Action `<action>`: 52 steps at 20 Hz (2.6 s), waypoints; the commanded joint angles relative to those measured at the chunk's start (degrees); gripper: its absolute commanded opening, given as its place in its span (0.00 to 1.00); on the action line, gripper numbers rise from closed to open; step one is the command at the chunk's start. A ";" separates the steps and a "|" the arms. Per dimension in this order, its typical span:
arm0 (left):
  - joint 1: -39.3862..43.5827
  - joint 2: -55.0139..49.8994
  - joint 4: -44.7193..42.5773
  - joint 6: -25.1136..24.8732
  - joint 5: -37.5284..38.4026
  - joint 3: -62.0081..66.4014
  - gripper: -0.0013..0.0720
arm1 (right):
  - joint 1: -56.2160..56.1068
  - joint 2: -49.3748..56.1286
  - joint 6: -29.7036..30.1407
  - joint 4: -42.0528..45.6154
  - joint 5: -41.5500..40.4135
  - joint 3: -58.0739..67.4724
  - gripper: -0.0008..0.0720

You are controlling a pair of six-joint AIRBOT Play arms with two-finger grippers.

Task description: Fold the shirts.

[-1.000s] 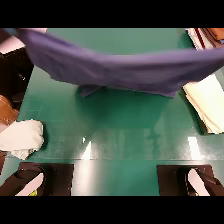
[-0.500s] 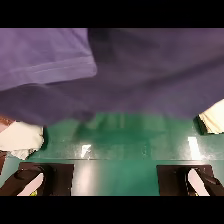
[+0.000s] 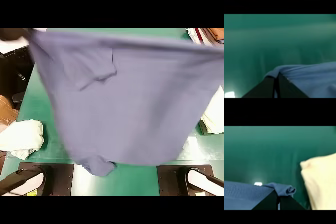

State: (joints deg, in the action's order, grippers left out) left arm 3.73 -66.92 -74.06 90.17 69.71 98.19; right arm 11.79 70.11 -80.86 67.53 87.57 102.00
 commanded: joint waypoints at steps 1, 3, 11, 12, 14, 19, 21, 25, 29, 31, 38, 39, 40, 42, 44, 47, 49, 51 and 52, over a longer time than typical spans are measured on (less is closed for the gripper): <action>-0.07 -12.55 -0.61 -0.61 -1.70 -7.76 0.05 | -3.85 11.78 -0.31 0.20 -1.27 -8.07 0.03; -0.07 -19.30 -0.68 -1.84 -7.04 -7.72 0.05 | -5.79 18.67 -0.28 0.07 -5.05 -8.13 0.03; -0.98 -25.62 -0.55 -2.19 -22.69 -5.11 0.05 | -9.27 34.42 -0.07 0.02 -12.20 9.66 0.03; -1.90 -25.62 -0.55 -2.19 -18.93 -3.41 0.05 | -9.27 34.21 0.26 0.04 -10.93 10.51 0.03; -3.82 -25.31 -0.55 -2.40 -8.83 -1.09 0.05 | -9.27 32.24 1.46 0.20 -8.63 8.66 0.03; -2.99 -25.03 -0.07 -7.34 1.77 -5.62 0.05 | -9.35 24.33 1.44 0.00 -13.44 -9.46 0.03; -1.18 -25.05 -0.09 -7.26 0.09 -10.45 0.05 | -9.75 22.16 1.44 -0.04 -16.04 -16.63 0.03; -0.72 -25.05 -0.72 -4.98 -3.76 -19.80 0.05 | -10.58 21.33 1.44 -0.46 -16.98 -23.04 0.03; -3.45 -24.04 -0.48 -1.49 -2.29 -21.07 0.64 | -10.54 21.31 1.44 -0.52 -15.04 -23.17 0.45; -4.61 -20.87 -0.79 -2.80 0.24 -21.14 0.64 | -10.03 20.04 1.68 -0.26 -11.45 -22.32 0.53; -5.07 2.91 -1.57 0.59 6.43 -42.34 0.64 | -6.60 2.51 2.08 -0.50 -11.37 -36.24 0.53; -5.07 6.19 0.48 0.96 6.32 -47.28 0.64 | -6.60 0.63 2.05 -0.50 -11.78 -37.66 0.53; -5.07 8.66 2.93 0.96 6.29 -51.56 0.64 | -6.67 -0.96 2.08 -0.55 -12.66 -38.75 0.53; -5.05 11.82 8.17 0.96 5.88 -59.43 0.64 | -7.54 -3.23 2.08 -0.55 -14.16 -40.24 0.53; -4.39 12.59 12.26 0.96 3.67 -65.22 0.64 | -7.78 -4.52 2.08 -0.72 -14.80 -40.59 0.53; -3.19 12.57 16.00 1.14 -1.20 -70.03 0.64 | -7.54 -5.51 2.08 -2.21 -15.21 -40.54 0.53; -1.53 12.57 16.06 1.46 -4.11 -71.71 0.64 | -7.54 -5.68 2.10 -3.41 -15.10 -40.54 0.53; 0.90 12.57 16.09 1.66 -6.32 -72.78 0.64 | -7.61 -5.68 2.10 -3.58 -15.06 -40.54 0.53; 1.97 12.57 15.93 2.32 -6.71 -72.98 0.64 | -7.76 -5.68 2.10 -3.56 -15.08 -40.54 0.53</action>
State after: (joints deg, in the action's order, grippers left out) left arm 3.14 -54.61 -59.20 91.66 66.52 27.53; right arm 4.19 64.82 -78.76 64.73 72.64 61.58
